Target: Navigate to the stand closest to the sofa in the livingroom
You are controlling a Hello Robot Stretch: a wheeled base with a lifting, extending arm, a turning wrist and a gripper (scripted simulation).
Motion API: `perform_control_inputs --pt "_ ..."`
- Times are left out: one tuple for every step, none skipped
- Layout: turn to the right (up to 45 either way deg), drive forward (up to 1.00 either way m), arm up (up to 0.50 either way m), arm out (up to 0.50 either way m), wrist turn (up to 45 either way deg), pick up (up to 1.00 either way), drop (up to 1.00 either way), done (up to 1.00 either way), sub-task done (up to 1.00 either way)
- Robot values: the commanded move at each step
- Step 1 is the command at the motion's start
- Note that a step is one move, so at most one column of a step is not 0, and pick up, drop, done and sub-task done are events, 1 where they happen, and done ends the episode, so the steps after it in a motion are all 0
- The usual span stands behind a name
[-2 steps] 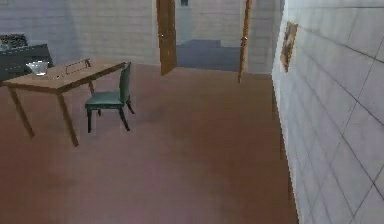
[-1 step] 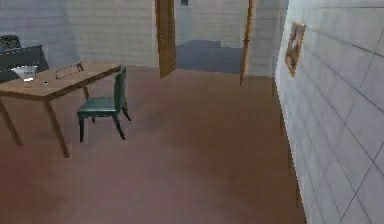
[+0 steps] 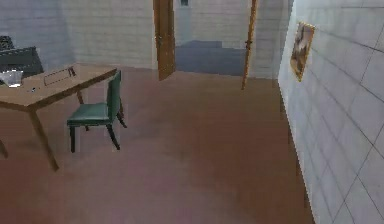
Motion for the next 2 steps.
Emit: perform_control_inputs --pt "3.0 0.00 0.00 0.00 0.0 0.00 0.00 0.00 0.00" --pt "0.0 1.00 0.00 0.00 0.0 0.00 0.00 0.00 0.00"
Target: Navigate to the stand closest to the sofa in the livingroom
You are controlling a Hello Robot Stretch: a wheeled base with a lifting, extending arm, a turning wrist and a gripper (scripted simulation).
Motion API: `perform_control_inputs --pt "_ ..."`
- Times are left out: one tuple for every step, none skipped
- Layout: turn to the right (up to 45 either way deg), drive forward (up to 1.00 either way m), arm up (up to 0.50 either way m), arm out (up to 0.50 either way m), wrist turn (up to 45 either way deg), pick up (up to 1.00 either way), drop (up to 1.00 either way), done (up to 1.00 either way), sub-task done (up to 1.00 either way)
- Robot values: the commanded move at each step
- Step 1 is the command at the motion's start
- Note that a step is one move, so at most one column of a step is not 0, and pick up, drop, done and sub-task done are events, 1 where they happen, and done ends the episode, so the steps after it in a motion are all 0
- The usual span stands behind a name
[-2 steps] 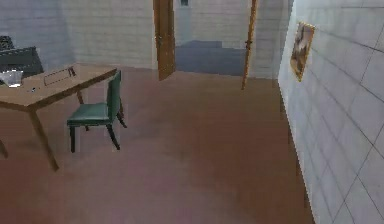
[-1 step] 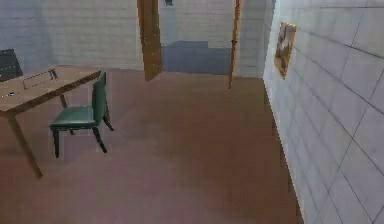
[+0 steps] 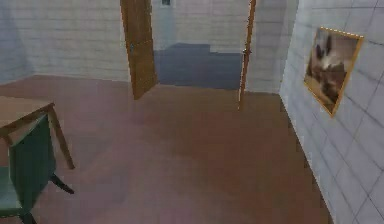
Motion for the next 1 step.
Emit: perform_control_inputs --pt "0.0 1.00 0.00 0.00 0.0 0.00 0.00 0.00 0.00"
